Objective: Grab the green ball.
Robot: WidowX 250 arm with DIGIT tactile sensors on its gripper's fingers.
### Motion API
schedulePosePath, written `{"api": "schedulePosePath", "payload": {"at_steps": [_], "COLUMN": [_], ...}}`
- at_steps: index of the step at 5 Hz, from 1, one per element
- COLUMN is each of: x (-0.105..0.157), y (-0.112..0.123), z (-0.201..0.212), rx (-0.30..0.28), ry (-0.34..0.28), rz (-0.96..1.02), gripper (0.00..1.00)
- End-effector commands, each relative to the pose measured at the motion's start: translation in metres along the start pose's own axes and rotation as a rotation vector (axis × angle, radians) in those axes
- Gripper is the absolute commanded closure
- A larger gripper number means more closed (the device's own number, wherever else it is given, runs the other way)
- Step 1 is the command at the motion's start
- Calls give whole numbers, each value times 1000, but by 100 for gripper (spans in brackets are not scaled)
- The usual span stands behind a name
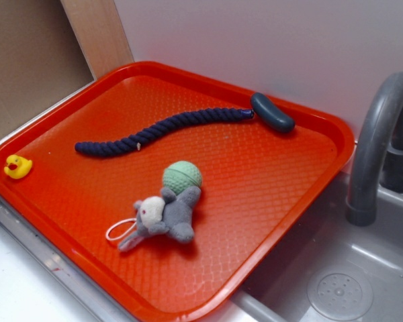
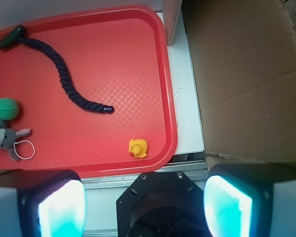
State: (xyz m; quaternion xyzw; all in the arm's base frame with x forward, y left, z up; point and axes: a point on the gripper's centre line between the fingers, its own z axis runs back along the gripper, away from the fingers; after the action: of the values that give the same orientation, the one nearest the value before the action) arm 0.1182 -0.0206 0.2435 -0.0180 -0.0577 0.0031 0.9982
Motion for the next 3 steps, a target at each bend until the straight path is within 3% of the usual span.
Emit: {"api": "schedulePosePath", "payload": {"at_steps": [1, 2, 3], "x": [0, 1, -4], "y": [0, -42, -91], "z": [0, 5, 6], "rx": [0, -14, 3], "ry": [0, -42, -19], "rz": [0, -7, 22], "gripper": [0, 0, 0]}}
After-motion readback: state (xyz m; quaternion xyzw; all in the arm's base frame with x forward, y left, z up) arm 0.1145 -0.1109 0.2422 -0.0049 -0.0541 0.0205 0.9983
